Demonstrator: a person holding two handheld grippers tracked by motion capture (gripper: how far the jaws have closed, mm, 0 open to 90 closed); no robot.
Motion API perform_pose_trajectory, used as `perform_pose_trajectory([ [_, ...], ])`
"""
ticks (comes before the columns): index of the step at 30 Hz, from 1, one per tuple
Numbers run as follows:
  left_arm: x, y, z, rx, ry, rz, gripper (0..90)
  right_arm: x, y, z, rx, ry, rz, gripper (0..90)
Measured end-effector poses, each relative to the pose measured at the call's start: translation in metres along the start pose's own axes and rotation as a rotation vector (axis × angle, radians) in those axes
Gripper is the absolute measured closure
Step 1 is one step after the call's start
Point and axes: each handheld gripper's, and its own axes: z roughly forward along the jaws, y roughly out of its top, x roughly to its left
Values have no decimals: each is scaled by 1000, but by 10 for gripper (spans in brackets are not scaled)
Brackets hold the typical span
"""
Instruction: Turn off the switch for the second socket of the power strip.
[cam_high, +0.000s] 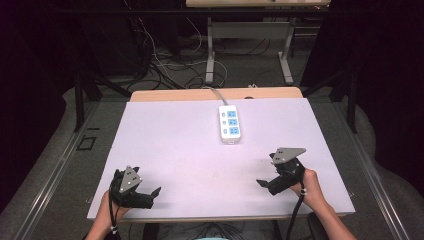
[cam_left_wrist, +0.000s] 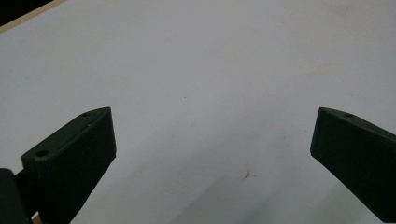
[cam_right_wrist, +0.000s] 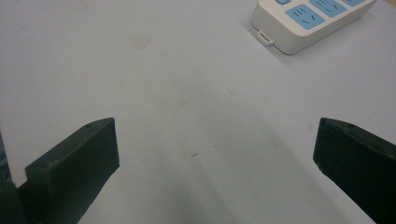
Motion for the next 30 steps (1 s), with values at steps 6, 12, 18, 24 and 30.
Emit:
perform_pose_trajectory([
  [6, -1, 0, 0, -1, 1, -2, 3, -4, 7, 7, -12, -6, -15, 0],
  [12, -1, 1, 1, 7, -4, 3, 3, -11, 15, 16, 12, 13, -9, 0],
  [18, -2, 2, 2, 12, -9, 14, 3, -16, 20, 26, 20, 9, -8, 0],
  [24, -1, 1, 2, 17, -7, 18, 3, -25, 23, 31, 18, 22, -3, 0],
  [30, -1, 2, 2, 16, -8, 25, 3, -29, 27, 35, 28, 12, 16, 0],
])
